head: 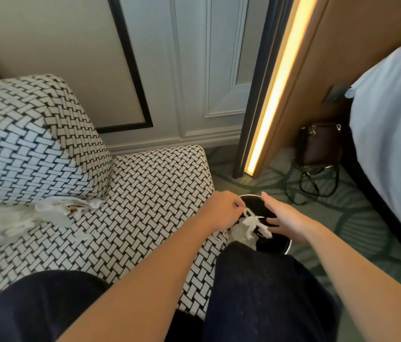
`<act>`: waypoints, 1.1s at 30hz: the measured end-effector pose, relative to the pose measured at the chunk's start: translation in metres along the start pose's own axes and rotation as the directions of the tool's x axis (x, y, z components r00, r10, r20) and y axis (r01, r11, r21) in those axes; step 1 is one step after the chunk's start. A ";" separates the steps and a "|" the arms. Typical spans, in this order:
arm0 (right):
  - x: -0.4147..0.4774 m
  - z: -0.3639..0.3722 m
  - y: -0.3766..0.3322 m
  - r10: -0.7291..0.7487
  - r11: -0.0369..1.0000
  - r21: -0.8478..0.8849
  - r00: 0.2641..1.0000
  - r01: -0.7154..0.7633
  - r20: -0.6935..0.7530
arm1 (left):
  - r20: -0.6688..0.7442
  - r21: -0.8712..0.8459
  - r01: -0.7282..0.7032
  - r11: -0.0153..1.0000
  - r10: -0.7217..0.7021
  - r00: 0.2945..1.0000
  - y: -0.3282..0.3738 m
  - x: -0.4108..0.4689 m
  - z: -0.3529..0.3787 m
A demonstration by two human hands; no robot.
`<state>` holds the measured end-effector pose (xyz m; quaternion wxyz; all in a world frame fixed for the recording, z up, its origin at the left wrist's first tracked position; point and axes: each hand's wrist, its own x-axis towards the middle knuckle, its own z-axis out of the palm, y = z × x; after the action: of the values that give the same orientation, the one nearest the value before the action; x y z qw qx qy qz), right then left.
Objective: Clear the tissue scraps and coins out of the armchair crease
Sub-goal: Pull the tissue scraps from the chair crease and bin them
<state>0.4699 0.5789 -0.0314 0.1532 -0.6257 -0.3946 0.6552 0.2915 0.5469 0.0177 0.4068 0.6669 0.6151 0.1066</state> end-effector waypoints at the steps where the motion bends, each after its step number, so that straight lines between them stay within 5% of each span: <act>1: -0.004 0.001 -0.003 -0.002 1.000 -0.030 1.000 0.002 -0.003 | -0.007 0.001 0.002 1.000 -0.002 1.000 0.000 -0.005 -0.003; 11: -0.071 0.053 -0.078 -0.315 0.821 -0.481 0.947 0.309 0.071 | -0.201 0.083 0.005 0.997 0.012 0.980 -0.009 -0.091 -0.066; 20: -0.148 0.190 -0.129 -0.542 0.631 -0.449 0.774 0.632 0.328 | -0.525 -0.085 0.009 0.996 -0.053 0.849 -0.076 -0.215 -0.112; 28: -0.178 0.327 -0.127 -0.517 0.531 -0.428 0.680 0.731 0.519 | -0.693 -0.289 0.085 0.954 -0.269 0.669 -0.166 -0.313 -0.145; 33: -0.167 0.405 -0.098 -0.466 0.556 -0.392 0.665 0.733 0.583 | -0.731 -0.393 0.167 0.904 -0.417 0.541 -0.215 -0.370 -0.149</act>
<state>0.0884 0.3945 0.1167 0.0798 -0.3073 -0.7960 0.5154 -0.0436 0.2538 0.1020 0.1874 0.3697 0.8130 0.4089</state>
